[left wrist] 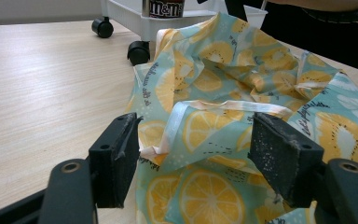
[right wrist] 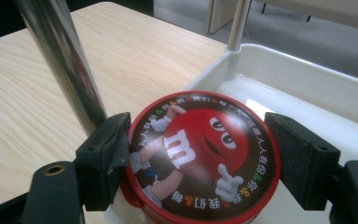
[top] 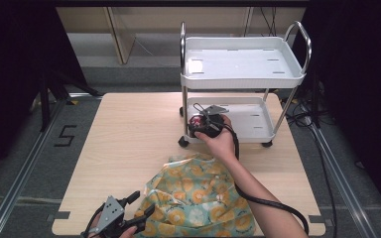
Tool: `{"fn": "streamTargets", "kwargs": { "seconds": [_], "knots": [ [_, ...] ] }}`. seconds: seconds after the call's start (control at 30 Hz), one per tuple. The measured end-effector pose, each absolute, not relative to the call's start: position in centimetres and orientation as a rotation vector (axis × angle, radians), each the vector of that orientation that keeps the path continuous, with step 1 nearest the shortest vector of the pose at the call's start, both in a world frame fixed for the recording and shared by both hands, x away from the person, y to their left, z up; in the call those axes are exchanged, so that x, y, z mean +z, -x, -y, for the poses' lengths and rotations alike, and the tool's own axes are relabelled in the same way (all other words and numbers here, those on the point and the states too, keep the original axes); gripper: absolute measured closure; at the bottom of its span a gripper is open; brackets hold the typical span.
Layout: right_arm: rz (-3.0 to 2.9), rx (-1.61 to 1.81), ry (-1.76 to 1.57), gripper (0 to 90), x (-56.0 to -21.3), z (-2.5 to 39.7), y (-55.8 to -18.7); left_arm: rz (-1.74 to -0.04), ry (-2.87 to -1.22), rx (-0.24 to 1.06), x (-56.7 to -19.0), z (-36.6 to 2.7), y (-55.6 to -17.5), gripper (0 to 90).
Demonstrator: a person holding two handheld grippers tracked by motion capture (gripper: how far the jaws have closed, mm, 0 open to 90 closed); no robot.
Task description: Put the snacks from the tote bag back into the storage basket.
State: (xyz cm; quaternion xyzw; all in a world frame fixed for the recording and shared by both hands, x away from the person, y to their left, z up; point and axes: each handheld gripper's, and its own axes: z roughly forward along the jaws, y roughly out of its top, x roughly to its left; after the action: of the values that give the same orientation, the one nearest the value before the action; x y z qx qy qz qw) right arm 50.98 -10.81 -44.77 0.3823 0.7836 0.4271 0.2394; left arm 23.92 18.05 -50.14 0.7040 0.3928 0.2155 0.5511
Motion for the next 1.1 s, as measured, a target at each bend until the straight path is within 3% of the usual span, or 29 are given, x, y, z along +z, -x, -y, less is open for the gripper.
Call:
{"fn": "streamTargets", "kwargs": {
  "seconds": [1.1],
  "knots": [
    [-2.164, 1.225, -1.011, 20.8, -42.4, 13.3, -47.6, -0.922, -1.661, 0.51, -50.2, -18.0, -24.0, 32.5]
  ]
}}
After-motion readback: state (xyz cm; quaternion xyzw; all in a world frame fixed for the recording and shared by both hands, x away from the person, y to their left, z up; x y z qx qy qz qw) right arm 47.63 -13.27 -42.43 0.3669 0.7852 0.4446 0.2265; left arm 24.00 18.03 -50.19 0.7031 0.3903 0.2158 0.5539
